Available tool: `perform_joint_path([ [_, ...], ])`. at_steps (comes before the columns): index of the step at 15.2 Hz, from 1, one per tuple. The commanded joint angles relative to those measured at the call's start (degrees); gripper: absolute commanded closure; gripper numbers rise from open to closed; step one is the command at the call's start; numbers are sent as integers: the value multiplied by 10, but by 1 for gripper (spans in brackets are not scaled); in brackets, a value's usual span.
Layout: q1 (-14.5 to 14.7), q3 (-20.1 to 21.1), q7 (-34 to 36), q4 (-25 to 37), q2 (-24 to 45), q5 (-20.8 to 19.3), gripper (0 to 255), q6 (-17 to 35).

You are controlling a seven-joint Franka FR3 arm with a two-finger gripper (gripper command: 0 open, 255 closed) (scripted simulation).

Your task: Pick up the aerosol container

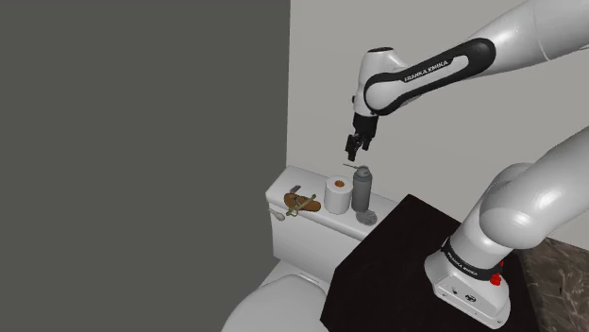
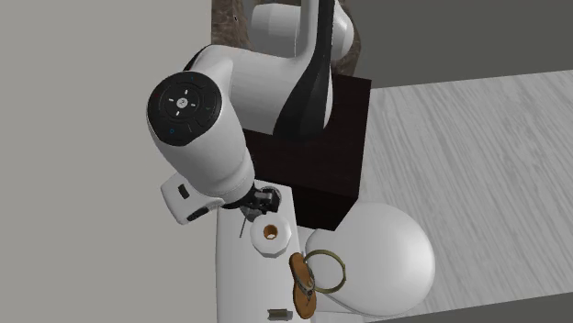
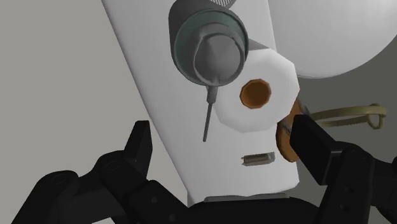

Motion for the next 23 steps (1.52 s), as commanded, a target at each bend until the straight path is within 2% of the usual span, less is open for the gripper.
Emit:
perform_joint_path([
  [1, 2, -2, -8, 2, 44, 1, 0, 34],
  [9, 2, -4, -11, -20, 91, 3, 0, 102],
  [11, 2, -4, -11, -20, 91, 3, 0, 102],
  [12, 2, -4, -11, -20, 89, 3, 255, 101],
  [21, 2, -4, -11, -20, 91, 3, 255, 102],
  [23, 2, -3, -10, -15, 78, 2, 255, 84],
])
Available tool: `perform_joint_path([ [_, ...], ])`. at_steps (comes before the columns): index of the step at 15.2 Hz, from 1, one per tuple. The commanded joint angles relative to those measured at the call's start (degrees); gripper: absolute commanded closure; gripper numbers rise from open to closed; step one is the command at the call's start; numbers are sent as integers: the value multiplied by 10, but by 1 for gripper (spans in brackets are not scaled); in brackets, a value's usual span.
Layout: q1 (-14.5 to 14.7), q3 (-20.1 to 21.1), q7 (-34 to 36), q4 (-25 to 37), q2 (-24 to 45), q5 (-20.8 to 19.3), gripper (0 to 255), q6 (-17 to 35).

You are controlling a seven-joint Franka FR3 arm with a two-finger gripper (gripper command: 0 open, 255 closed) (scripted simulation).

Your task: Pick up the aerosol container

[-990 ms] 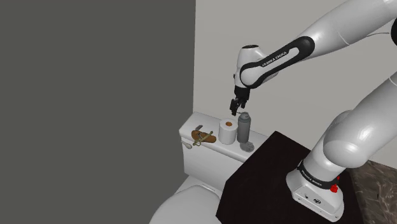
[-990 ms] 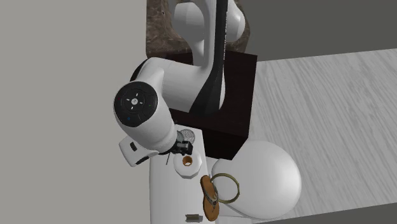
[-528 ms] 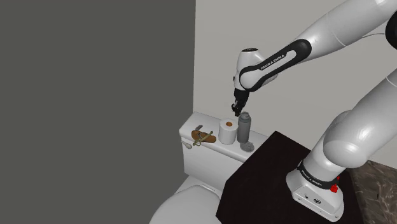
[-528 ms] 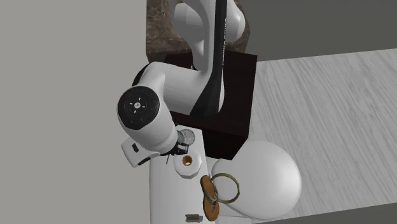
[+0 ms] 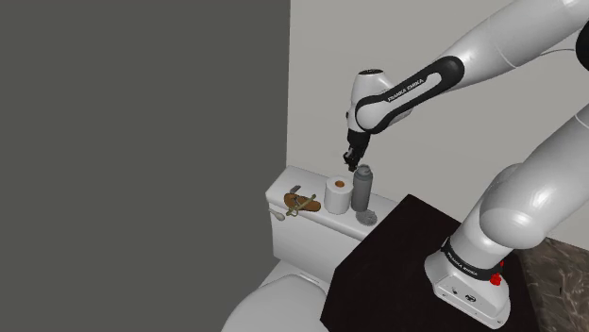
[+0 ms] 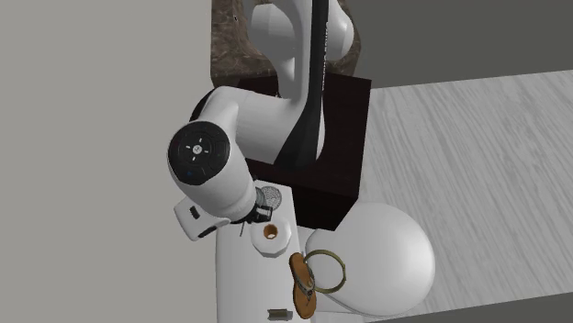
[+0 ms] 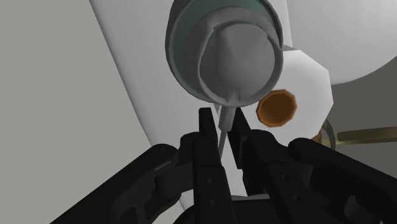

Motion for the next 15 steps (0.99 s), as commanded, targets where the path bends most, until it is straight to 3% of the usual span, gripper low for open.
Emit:
perform_joint_path([
  [1, 0, 0, 0, 5, -10, -1, 255, -15],
  [15, -1, 3, 2, 49, -72, -3, 255, -121],
])
